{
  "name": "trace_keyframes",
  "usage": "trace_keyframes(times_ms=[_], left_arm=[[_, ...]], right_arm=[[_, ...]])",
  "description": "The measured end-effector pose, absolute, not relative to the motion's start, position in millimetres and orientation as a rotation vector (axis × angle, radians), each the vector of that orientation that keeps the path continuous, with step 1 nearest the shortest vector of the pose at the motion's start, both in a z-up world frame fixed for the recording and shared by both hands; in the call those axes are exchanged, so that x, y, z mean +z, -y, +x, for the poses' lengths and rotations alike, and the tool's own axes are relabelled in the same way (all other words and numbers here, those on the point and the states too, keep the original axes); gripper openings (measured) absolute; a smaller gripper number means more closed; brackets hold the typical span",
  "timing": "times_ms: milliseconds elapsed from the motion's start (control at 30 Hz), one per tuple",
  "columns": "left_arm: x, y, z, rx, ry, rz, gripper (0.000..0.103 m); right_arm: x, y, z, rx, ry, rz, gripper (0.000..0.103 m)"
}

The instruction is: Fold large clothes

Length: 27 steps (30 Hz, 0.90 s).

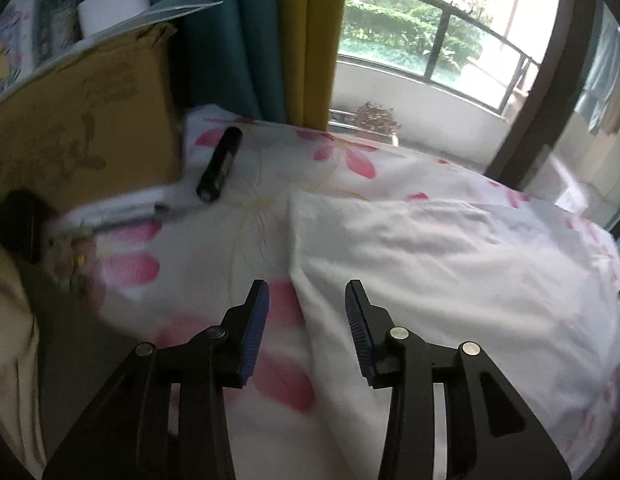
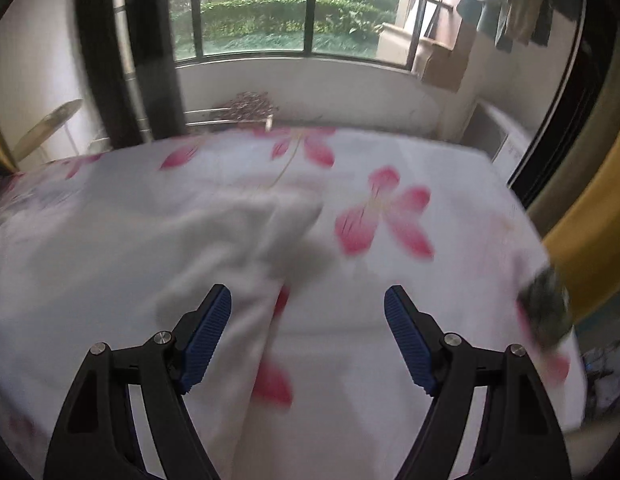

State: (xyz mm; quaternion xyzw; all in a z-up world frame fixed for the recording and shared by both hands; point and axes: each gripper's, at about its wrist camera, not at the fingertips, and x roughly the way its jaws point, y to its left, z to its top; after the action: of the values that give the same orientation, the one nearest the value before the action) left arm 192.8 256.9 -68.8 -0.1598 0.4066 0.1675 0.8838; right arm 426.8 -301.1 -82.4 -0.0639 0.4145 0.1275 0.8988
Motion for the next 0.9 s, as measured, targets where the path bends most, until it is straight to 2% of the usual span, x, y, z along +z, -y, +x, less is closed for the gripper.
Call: trace_keyframes(times_ms=[267, 367, 433, 467, 600, 900], left_arm=[[-83.6, -215.8, 147.8, 0.202, -0.863, -0.391, 0.042], [-92.5, -199.9, 140.9, 0.195, -0.876, -0.347, 0.042], [-93.5, -189.5, 139.9, 0.189, -0.885, -0.298, 0.029], [-94.7, -184.9, 140.7, 0.169, -0.898, -0.290, 0.009], [-93.0, -178.5, 132.9, 0.176, -0.882, -0.266, 0.006], [-80.6, -176.9, 103.7, 0.182, -0.841, -0.289, 0.005]], right_arm=[[-97.8, 301.6, 368.2, 0.335, -0.892, -0.039, 0.076], [-105.3, 302.5, 353.5, 0.349, -0.876, -0.054, 0.046], [-103.6, 304.1, 348.2, 0.382, -0.883, -0.037, 0.002], [-103.6, 305.4, 346.9, 0.399, -0.890, -0.024, 0.002], [-102.1, 308.8, 334.3, 0.395, -0.871, -0.040, 0.002], [-96.3, 330.4, 302.6, 0.374, -0.848, -0.012, 0.002]])
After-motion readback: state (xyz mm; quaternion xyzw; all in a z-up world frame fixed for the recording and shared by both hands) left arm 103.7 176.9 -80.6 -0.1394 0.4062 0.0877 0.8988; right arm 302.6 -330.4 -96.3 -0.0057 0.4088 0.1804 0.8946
